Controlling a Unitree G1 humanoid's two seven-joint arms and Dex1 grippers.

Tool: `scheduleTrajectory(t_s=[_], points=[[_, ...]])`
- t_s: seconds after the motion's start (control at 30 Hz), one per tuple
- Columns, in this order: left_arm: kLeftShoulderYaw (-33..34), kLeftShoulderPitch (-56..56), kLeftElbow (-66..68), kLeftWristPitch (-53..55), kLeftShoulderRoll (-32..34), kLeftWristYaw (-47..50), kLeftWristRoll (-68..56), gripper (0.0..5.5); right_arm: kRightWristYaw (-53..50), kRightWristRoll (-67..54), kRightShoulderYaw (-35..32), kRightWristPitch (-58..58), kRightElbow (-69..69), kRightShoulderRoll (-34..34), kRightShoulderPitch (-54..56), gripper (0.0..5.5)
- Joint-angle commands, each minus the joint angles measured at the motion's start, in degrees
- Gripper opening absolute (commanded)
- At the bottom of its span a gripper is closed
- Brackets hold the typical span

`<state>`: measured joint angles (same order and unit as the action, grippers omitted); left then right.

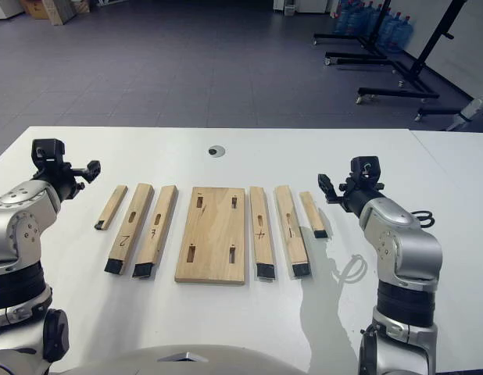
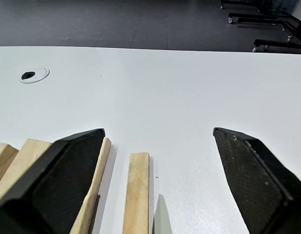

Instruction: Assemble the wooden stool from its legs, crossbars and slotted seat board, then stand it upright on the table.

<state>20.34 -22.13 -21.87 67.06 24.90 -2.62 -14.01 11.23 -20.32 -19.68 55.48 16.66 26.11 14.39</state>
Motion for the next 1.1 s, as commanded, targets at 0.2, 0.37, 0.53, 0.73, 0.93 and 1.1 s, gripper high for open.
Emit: scheduleTrajectory(t_s=[0.2, 0.37, 0.53, 0.73, 0.93, 1.1], points=[[6.4, -3.2, -4.1, -6.9, -4.9, -2.0, -6.2, 3.94, -6.2, 1.9, -1.7, -7.2, -2.7, -4.5, 6.3, 4.13], [5.5, -5.5, -3.6, -9.6, -6.4, 1.4, -5.0, 3.94, -6.7, 3.8, 1.4, -12.2, -5.0, -5.3, 8.5, 4.13], [3.5, -4.7, -3.9, -9.6, -6.8, 2.7, -4.3, 3.94, -6.8, 4.7, 2.6, -13.9, -5.8, -5.5, 8.5, 4.13], [2.0, -2.7, -4.3, -10.7, -6.3, 2.3, -4.1, 3.94, -5.4, 4.1, 3.7, -13.6, -6.4, -6.1, 9.2, 4.13], [1.1, -3.0, -2.9, -12.8, -6.4, 3.0, -2.9, 3.94, -5.1, 4.3, 4.5, -14.3, -7.5, -6.7, 10.0, 4.13], [1.1, -3.5, -1.6, -13.8, -6.0, 2.6, -2.7, 3.94, -5.1, 4.3, 4.6, -14.6, -7.7, -7.3, 10.0, 4.13]])
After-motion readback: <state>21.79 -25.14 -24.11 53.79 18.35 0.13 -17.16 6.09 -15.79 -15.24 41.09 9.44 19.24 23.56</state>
